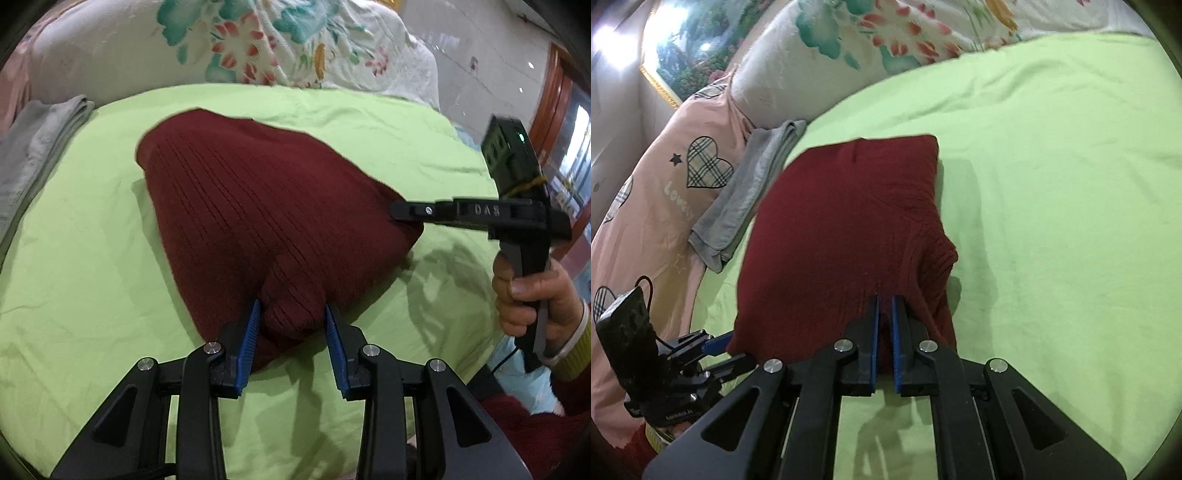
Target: Fold large clothes
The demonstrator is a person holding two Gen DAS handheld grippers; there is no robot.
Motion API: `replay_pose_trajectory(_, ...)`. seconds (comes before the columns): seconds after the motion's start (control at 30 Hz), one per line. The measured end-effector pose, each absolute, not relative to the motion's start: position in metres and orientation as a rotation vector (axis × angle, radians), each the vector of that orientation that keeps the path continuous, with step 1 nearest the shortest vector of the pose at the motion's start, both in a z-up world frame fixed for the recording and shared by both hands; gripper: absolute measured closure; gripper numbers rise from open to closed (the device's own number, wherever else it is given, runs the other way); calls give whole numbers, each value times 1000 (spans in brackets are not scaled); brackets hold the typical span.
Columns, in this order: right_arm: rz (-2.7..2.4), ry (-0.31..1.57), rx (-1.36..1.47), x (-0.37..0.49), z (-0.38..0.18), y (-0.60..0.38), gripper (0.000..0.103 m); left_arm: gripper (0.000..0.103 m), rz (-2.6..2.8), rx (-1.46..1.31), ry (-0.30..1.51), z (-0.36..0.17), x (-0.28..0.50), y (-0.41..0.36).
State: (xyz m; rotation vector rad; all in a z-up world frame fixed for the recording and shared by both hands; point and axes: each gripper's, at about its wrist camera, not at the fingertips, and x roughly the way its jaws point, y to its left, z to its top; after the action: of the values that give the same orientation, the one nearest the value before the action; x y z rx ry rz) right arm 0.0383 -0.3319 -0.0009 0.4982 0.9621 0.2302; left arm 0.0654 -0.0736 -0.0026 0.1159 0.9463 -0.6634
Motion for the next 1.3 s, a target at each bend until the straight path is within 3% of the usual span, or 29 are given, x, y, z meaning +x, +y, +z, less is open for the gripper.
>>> replay_pose_trajectory(0.13,223,944,499,25,10,-335,96,63,-596,-12,943,11,57,-53)
replay_pose_trajectory(0.2,215,946,505,21,11,-337,91,63,-542,-75,947,14,54,-43)
replay_pose_trajectory(0.27,209,942,509,15,12,-336,66,62,-483,-93,945,17,51,-36)
replay_pose_trajectory(0.33,209,929,506,9,14,-335,60,55,-412,-83,927,21,48,-32)
replay_pose_trajectory(0.63,211,924,489,-13,18,-332,59,36,-274,39,897,30,34,-42)
replay_pose_trajectory(0.83,201,928,488,-28,20,-331,52,32,-245,70,919,25,24,-42)
replay_pose_trajectory(1.3,217,963,464,-41,15,-318,47,23,-201,54,940,22,15,-28)
